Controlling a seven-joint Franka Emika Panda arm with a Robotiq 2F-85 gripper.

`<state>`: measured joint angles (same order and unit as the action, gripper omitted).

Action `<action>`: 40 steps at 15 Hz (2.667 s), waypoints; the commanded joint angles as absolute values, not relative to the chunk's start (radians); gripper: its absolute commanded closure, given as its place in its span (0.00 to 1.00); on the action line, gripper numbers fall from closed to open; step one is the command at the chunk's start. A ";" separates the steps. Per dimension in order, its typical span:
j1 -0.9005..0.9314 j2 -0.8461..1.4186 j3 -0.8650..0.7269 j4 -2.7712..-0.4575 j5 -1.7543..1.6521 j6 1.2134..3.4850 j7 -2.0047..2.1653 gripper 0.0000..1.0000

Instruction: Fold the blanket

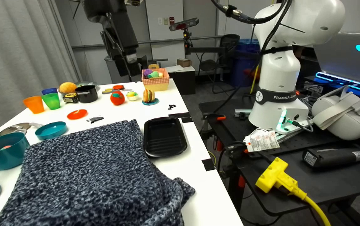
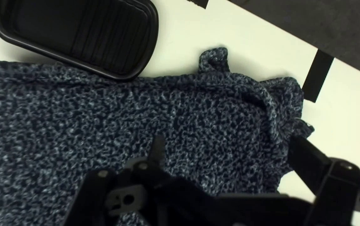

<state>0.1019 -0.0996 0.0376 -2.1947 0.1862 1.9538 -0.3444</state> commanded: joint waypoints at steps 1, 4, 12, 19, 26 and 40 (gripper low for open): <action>0.096 -0.082 0.047 -2.193 0.192 1.951 -0.357 0.00; 0.096 -0.065 0.049 -2.192 0.195 1.951 -0.371 0.00; 0.153 -0.040 0.121 -2.196 0.288 2.066 -0.404 0.00; 0.243 0.035 0.236 -2.202 0.281 2.290 -0.403 0.00; 0.246 0.109 0.271 -2.205 0.220 2.448 -0.362 0.00; 0.300 0.178 0.307 -2.179 0.090 2.560 -0.230 0.00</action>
<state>0.2756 0.1339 0.2965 -2.2037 0.1543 2.5079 -0.3008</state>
